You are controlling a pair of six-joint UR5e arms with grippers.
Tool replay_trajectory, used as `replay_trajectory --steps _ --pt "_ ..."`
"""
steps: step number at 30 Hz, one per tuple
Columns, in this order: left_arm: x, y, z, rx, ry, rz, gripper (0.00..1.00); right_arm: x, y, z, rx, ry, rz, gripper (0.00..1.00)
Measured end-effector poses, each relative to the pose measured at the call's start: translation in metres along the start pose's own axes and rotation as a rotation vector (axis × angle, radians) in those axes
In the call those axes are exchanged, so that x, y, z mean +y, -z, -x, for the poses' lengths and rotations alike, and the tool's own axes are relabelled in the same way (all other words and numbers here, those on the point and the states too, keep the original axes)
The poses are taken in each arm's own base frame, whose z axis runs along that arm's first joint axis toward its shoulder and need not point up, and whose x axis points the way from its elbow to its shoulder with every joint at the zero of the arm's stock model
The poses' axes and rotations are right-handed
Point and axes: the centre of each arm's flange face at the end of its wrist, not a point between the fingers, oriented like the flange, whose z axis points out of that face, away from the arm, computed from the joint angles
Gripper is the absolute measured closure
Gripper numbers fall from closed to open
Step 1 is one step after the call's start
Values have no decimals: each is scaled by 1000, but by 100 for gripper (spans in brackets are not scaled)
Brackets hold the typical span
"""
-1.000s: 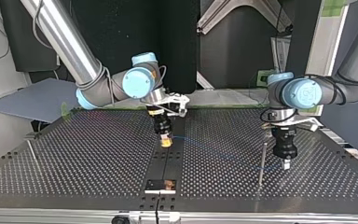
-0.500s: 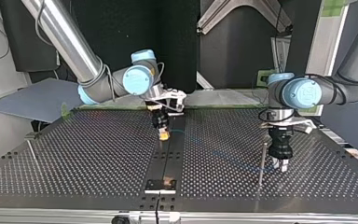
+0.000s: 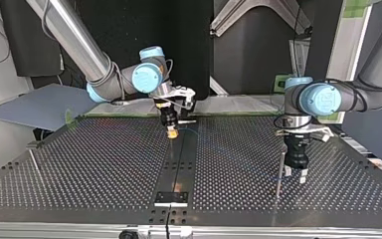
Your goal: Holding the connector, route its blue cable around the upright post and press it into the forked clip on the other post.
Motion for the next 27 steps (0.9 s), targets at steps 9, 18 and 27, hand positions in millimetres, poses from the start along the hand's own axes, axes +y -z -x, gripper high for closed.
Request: replay_trajectory --steps 9,18,27 --pt "-2 1 -9 17 13 -3 2 6 9 27 -6 -1 9 100" --pt "3 2 -38 68 4 8 2 32 14 51 -5 0 86 100" --pt "3 2 -40 69 3 10 2 70 20 73 -4 -2 194 100"
